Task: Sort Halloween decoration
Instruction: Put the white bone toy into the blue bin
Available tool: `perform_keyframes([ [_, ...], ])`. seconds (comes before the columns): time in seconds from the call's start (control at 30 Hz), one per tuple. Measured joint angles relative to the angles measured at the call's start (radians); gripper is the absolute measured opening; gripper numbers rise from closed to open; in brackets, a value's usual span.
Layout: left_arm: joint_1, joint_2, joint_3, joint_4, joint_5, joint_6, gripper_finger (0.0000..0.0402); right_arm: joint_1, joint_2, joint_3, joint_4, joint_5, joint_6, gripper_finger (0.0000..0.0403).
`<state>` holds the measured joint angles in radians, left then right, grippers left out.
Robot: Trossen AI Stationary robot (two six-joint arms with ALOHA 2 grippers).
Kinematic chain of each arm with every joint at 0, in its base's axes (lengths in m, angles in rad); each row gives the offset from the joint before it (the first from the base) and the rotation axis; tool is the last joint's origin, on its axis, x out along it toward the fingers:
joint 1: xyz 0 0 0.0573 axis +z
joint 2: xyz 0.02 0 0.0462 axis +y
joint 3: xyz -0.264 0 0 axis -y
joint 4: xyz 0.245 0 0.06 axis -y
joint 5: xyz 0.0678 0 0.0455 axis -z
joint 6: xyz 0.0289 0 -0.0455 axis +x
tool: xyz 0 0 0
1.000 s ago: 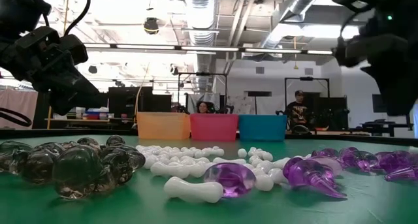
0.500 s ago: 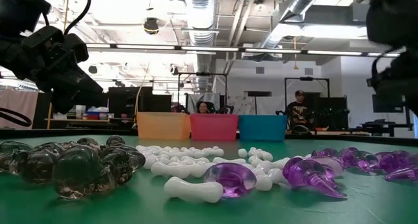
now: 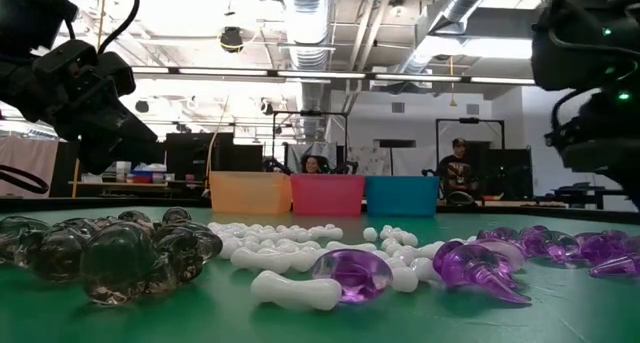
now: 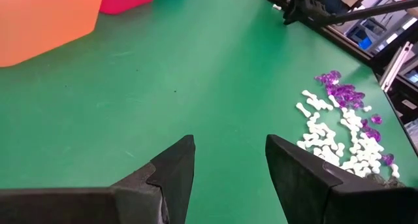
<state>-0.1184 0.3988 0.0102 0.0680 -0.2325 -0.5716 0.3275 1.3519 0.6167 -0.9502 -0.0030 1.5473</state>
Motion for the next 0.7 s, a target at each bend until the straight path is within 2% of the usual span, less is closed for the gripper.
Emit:
perform_keyframes([
  [0.23,0.000,0.000,0.000,-0.008,-0.021,0.001,0.0179,-0.002,0.108,0.160,-0.352,0.005,-0.040,0.0026],
  [0.27,0.000,0.000,0.000,-0.009,-0.029,0.001,0.0179,-0.004,0.126,0.175,-0.389,0.006,-0.044,0.0018],
  [0.33,0.000,0.000,0.000,-0.009,-0.042,0.001,0.0179,-0.011,0.158,0.185,-0.467,0.005,-0.053,0.0018],
  [0.5,0.000,0.000,0.000,-0.007,-0.070,0.000,0.0179,-0.043,0.265,0.168,-0.531,-0.007,-0.087,0.0017],
  [0.7,0.000,0.000,0.000,-0.006,-0.071,-0.012,0.0179,-0.093,0.393,0.163,-0.535,-0.011,-0.078,0.0016],
])
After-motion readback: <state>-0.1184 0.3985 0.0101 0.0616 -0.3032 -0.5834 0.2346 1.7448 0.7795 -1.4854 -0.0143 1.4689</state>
